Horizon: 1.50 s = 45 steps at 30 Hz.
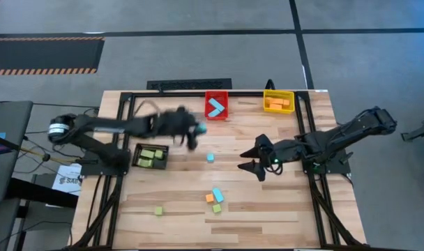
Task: Sort & place blocks by color
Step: Put the blue block into the red bin
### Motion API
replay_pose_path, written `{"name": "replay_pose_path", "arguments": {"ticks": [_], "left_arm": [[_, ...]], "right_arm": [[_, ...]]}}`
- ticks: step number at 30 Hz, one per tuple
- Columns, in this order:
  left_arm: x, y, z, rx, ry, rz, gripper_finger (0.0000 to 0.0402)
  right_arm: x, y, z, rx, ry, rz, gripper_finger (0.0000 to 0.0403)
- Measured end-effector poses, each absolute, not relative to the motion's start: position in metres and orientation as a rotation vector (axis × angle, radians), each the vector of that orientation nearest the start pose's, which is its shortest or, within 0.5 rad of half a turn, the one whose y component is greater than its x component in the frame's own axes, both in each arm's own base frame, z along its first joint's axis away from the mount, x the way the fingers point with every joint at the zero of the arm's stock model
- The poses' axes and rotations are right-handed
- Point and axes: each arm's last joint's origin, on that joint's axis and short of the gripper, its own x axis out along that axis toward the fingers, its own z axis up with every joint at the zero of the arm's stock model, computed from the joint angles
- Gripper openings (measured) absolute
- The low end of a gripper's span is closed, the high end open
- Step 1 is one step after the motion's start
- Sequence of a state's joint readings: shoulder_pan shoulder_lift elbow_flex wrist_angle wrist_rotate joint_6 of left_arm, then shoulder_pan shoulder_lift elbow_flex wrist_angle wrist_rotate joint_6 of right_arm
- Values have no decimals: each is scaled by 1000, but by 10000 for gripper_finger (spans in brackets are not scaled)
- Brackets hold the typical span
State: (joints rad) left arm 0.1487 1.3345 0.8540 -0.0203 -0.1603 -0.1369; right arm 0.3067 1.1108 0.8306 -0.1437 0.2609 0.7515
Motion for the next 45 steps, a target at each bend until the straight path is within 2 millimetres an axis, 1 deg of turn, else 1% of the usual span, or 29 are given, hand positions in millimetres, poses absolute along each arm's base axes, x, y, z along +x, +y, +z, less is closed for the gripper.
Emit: {"name": "replay_pose_path", "arguments": {"ticks": [3, 6, 8, 10, 12, 14, 16, 18, 20, 22, 24, 26, 29, 31, 34, 36, 38, 41, 45], "left_arm": [[293, 108, 246, -249, 463, 418, 101], [310, 162, 257, -347, 418, 479, 101], [327, 190, 258, -401, 477, 478, 101], [340, 212, 247, -472, 632, 462, 101], [356, 229, 236, -495, 748, 432, 101], [365, 243, 229, -490, 849, 422, 101], [376, 253, 223, -456, 903, 400, 101], [384, 256, 217, -419, 967, 401, 101], [391, 260, 217, -375, 989, 405, 101], [394, 262, 218, -365, 1018, 406, 101], [396, 264, 212, -356, 1045, 400, 105], [395, 263, 207, -333, 1080, 412, 136], [396, 263, 211, -233, 1096, 488, 210], [396, 262, 210, -205, 1117, 496, 254], [393, 259, 211, -214, 1143, 488, 295], [388, 256, 219, -228, 1176, 493, 303], [381, 254, 237, -226, 1171, 501, 302], [366, 245, 272, -210, 1140, 512, 286], [346, 223, 320, -172, 1079, 516, 258]], "right_arm": [[235, 74, 283, 655, 418, -152, 302], [238, 82, 281, 696, 398, -183, 302], [240, 86, 274, 699, 421, -215, 302], [242, 88, 269, 716, 434, -230, 302], [244, 88, 265, 737, 448, -249, 302], [246, 89, 262, 737, 455, -261, 301], [249, 87, 258, 715, 448, -304, 301], [250, 87, 254, 699, 450, -334, 301], [252, 83, 253, 701, 454, -356, 301], [252, 82, 253, 715, 444, -362, 301], [252, 82, 253, 716, 447, -367, 301], [252, 82, 253, 715, 449, -366, 301], [251, 81, 252, 708, 459, -370, 301], [251, 81, 251, 702, 467, -373, 301], [250, 81, 250, 691, 481, -380, 301], [250, 80, 250, 678, 484, -377, 301], [250, 79, 250, 666, 492, -379, 301], [251, 77, 249, 635, 503, -376, 301], [254, 67, 249, 555, 524, -356, 301]]}}
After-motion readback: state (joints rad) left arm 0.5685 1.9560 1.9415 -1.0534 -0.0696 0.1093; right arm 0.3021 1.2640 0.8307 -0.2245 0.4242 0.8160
